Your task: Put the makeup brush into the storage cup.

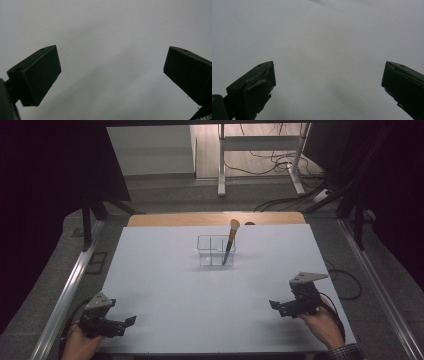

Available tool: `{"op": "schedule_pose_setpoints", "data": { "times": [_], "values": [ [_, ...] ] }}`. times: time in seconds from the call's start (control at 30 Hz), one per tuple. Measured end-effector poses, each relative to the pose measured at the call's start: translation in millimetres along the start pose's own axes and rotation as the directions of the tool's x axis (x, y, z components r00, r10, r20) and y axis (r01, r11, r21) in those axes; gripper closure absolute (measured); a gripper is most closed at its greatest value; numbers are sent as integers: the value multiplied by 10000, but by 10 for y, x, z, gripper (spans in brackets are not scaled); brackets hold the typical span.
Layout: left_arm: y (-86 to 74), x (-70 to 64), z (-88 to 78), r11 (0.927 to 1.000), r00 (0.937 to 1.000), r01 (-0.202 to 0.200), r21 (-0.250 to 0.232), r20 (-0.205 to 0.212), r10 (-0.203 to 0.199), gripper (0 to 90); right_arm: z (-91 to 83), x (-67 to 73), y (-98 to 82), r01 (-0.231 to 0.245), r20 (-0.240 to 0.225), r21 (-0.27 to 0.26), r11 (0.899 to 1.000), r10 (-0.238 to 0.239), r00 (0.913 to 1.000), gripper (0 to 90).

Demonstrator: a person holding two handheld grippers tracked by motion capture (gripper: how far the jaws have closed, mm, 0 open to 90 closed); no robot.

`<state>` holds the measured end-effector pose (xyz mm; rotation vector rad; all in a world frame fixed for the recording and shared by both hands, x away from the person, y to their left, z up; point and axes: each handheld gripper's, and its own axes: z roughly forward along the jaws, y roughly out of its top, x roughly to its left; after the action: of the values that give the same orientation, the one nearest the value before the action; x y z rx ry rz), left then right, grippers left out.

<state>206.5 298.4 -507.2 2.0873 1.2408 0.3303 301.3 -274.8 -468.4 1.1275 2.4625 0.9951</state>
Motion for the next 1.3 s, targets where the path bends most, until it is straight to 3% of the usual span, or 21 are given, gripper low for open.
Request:
{"op": "schedule_pose_setpoints", "data": {
  "times": [0.6, 1.3],
  "values": [
    [0, 0, -2, 10000, 10000, 2, -2, -22, -2, 16, -165, -84, -159, -199, 523, 89, 9998, 194, 9984, 0],
    [2, -2, -1, 10000, 10000, -16, 13, -30, 16, 16, -314, -177, -373, -642, 781, 159, 9978, 627, 9950, 0]
  ]
}}
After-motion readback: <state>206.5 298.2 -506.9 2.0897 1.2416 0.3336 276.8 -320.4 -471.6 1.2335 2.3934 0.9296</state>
